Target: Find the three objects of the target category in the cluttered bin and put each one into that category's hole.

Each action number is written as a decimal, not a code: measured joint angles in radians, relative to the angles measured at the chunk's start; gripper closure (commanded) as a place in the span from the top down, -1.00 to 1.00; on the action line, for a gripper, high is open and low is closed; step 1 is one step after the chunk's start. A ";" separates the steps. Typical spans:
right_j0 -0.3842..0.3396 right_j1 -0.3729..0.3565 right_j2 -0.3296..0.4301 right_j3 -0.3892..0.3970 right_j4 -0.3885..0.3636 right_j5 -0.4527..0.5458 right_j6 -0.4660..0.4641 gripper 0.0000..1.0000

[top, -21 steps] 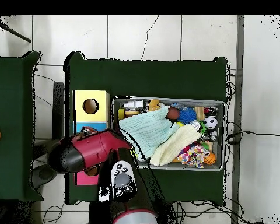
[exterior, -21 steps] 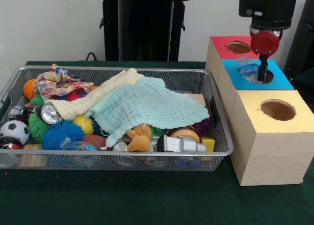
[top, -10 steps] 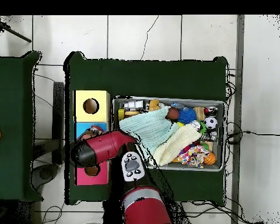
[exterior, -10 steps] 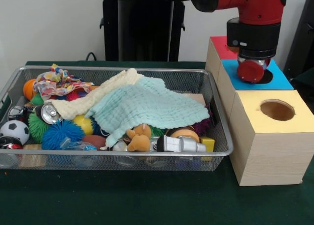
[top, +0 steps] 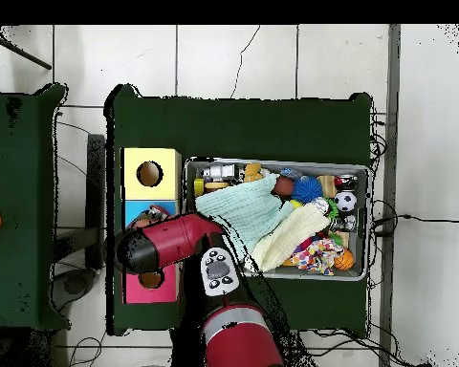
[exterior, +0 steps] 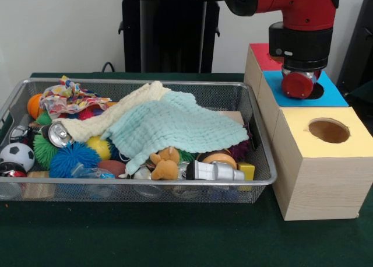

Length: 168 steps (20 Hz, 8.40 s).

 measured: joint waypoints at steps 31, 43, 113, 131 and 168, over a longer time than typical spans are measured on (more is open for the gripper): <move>-0.042 -0.277 0.027 0.102 0.042 0.245 0.000 1.00; -0.219 -0.284 0.028 0.118 -0.021 0.245 0.000 1.00; -0.640 0.067 0.402 -0.382 -0.446 0.495 -0.464 1.00; -0.621 0.053 0.396 -0.297 -0.533 0.494 -0.464 1.00; -0.715 0.076 0.437 -0.302 -0.516 0.496 -0.464 1.00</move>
